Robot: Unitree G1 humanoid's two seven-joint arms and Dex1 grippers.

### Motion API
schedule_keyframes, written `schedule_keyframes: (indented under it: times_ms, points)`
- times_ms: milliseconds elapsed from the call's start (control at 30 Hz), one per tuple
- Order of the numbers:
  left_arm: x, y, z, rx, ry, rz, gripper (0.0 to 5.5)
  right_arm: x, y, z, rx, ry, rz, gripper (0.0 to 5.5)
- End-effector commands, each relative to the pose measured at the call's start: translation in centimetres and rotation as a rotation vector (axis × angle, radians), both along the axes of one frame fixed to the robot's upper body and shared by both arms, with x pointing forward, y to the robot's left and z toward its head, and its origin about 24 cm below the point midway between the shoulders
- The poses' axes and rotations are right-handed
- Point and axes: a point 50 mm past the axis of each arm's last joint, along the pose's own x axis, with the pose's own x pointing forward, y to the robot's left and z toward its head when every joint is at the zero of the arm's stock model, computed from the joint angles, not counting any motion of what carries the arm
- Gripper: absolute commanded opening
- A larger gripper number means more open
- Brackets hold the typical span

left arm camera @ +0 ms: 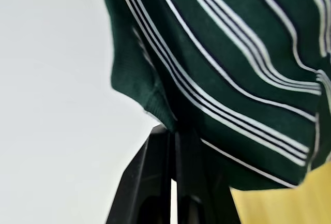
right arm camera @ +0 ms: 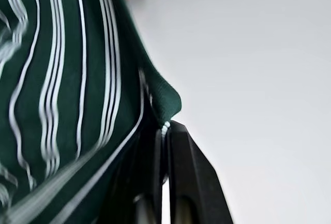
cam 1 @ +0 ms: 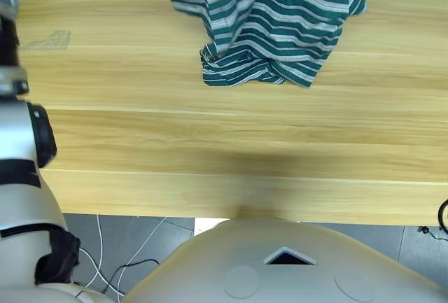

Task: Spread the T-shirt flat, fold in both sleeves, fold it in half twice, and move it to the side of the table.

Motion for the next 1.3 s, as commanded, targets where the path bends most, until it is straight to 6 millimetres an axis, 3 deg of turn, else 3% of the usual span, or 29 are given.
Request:
schedule_keyframes:
  times_ms: [33,233,400,467,533,633,733,800,833,933,1067,1167,1233,1300]
  points:
    - [3.3,1.3,3.0,0.256,-0.289,0.168,0.03,2.1,-0.3,4.0,-0.232,-0.274,-0.329,0.0]
    - [4.5,1.0,5.0,0.434,-0.577,0.224,0.03,2.7,-0.3,5.5,-0.366,-0.473,-0.474,0.0]
    - [4.6,1.4,4.6,0.456,-0.598,0.231,0.03,2.7,-0.6,5.5,-0.417,-0.512,-0.501,0.0]
    - [4.7,1.8,3.4,0.466,-0.556,0.218,0.03,2.8,-0.7,4.9,-0.427,-0.499,-0.485,0.0]
    - [4.8,2.2,1.5,0.471,-0.481,0.187,0.03,3.1,-0.5,2.8,-0.467,-0.449,-0.432,0.0]
    - [4.4,2.6,-4.9,0.512,-0.238,0.049,0.03,3.3,0.1,-1.9,-0.537,-0.33,-0.287,0.0]
    - [2.0,2.2,-12.9,0.487,0.02,-0.17,0.03,2.1,0.8,-9.4,-0.56,-0.136,-0.06,0.0]
    - [-0.5,1.5,-16.7,0.43,0.128,-0.31,0.03,0.3,0.7,-13.5,-0.525,-0.018,0.087,0.0]
    - [-1.6,1.3,-17.7,0.409,0.156,-0.354,0.03,-0.5,0.7,-14.6,-0.5,0.013,0.143,0.0]
    - [-3.9,1.5,-17.8,0.372,0.149,-0.403,0.03,-1.8,0.7,-14.6,-0.408,0.006,0.232,0.0]
    - [-6.6,1.2,-13.5,0.353,0.023,-0.44,0.03,-3.3,0.5,-12.5,-0.333,-0.055,0.301,0.0]
    - [-9.5,1.2,-11.8,0.347,-0.007,-0.444,0.03,-6.5,0.1,-12.9,-0.317,-0.018,0.359,0.0]
    - [-12.2,0.8,-13.1,0.308,0.074,-0.464,0.03,-10.0,0.7,-14.8,-0.278,0.092,0.441,0.0]
    - [-15.4,0.5,-16.7,0.285,0.243,-0.493,0.03,-13.4,1.3,-17.4,-0.268,0.234,0.51,0.0]
